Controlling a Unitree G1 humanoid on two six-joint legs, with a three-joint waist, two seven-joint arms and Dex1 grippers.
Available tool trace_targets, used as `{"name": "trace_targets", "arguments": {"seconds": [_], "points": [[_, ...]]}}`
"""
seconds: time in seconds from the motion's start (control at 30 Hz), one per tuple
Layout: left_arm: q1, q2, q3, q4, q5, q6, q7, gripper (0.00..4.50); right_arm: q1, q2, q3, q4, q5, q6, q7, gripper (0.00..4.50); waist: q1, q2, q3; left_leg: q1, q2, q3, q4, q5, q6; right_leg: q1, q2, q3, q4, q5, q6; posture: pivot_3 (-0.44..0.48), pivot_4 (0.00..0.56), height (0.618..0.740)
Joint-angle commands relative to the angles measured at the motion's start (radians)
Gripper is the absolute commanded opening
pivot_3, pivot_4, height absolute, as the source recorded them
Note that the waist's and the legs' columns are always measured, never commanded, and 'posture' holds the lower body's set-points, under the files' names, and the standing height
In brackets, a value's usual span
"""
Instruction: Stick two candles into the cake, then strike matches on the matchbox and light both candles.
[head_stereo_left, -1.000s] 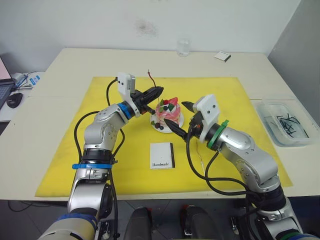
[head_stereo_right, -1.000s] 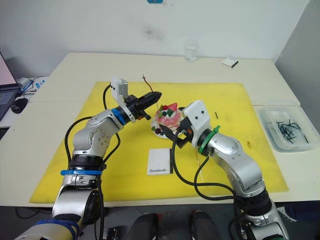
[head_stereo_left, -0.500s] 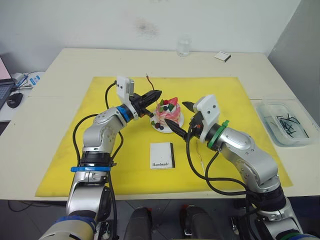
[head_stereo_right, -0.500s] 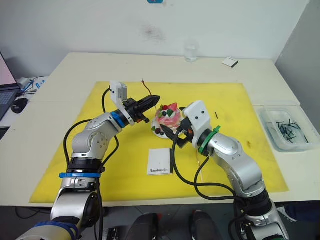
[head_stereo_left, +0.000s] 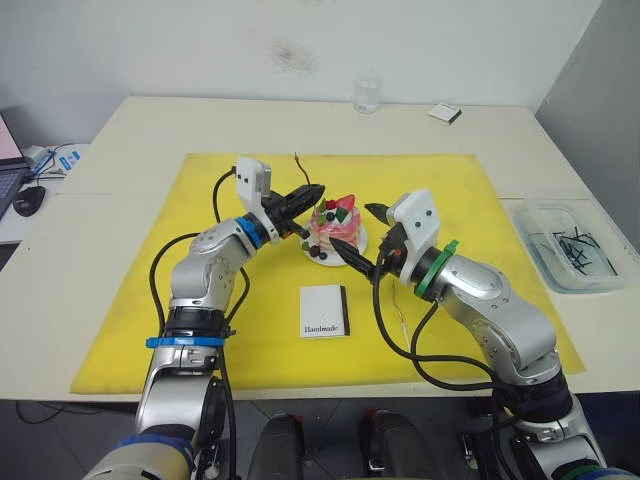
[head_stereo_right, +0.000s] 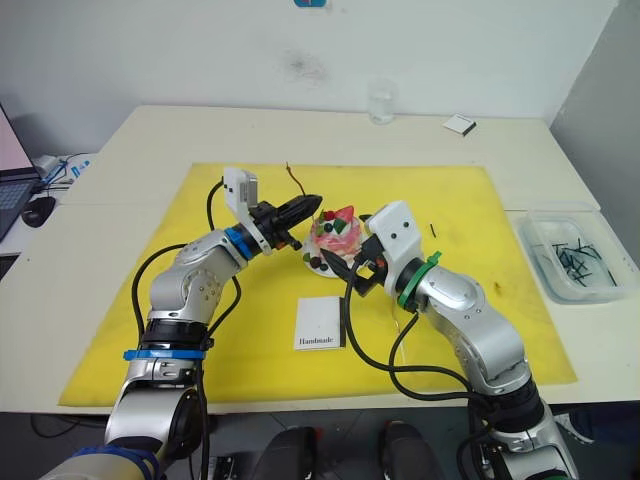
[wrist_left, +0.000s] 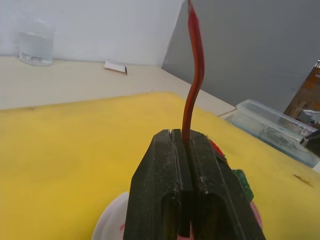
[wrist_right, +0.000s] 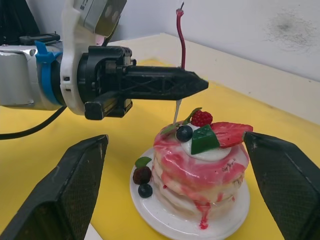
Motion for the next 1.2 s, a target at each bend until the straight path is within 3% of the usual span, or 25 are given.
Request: {"name": "trace_targets", "arguments": {"seconds": [0.03,0.27,0.53,0.73,0.9,1.07,1.2], "points": [[0.028,-0.011,-0.011,-0.032,0.021,-0.038,-0.002,0.0,-0.004,-0.001,-0.03,-0.057,0.001,-0.005,-0.003,4.49,0.0,0.0,0.0,0.0,0.0,0.0,0.0,0.0,0.0,0.0,0.0,0.0,0.0,0.0,0.0,0.0,0.15,0.74],[0.031,-0.012,-0.005,-0.021,0.028,-0.062,0.007,0.0,-0.005,-0.001,-0.028,-0.054,0.002,-0.006,0.001,4.49,0.0,0.0,0.0,0.0,0.0,0.0,0.001,0.0,0.0,0.001,0.0,0.0,0.0,0.0,0.0,0.0,0.15,0.74],[0.003,0.014,0.019,-0.058,0.002,-0.03,0.01,2.53,-0.005,0.001,-0.024,-0.047,0.0,-0.011,0.007,4.5,0.0,0.0,0.0,0.0,0.0,0.0,0.001,0.0,0.0,0.001,0.0,0.0,0.0,0.0,0.0,0.0,0.15,0.74],[0.045,0.084,0.048,-0.194,-0.04,0.066,0.011,4.49,0.002,0.0,-0.027,-0.05,0.001,-0.012,0.008,4.5,-0.001,0.0,0.0,0.0,0.0,0.0,0.001,0.0,0.0,0.001,0.0,0.0,0.0,0.0,0.0,0.0,0.15,0.74],[0.11,0.17,0.06,-0.328,-0.084,0.159,-0.013,4.49,0.058,-0.03,-0.072,-0.091,0.029,0.01,0.018,4.5,-0.001,0.0,0.0,0.0,0.0,0.0,0.001,0.0,0.0,0.001,0.0,0.0,0.0,0.0,0.0,0.0,0.15,0.74],[0.277,0.327,0.056,-0.594,-0.175,0.275,-0.116,4.49,0.36,-0.186,-0.195,-0.248,0.078,0.04,0.09,4.5,0.003,-0.001,0.0,0.0,0.001,0.0,-0.001,0.0,0.0,0.001,-0.004,0.0,0.0,-0.001,0.002,0.0,0.15,0.74],[0.405,0.441,-0.066,-0.787,-0.091,0.151,-0.26,4.49,0.542,-0.253,-0.223,-0.272,0.086,0.017,0.141,4.5,0.0,0.0,-0.001,0.001,0.0,0.001,-0.001,0.0,0.0,0.001,-0.004,0.001,0.0,-0.001,0.002,0.0,0.15,0.74]]}}
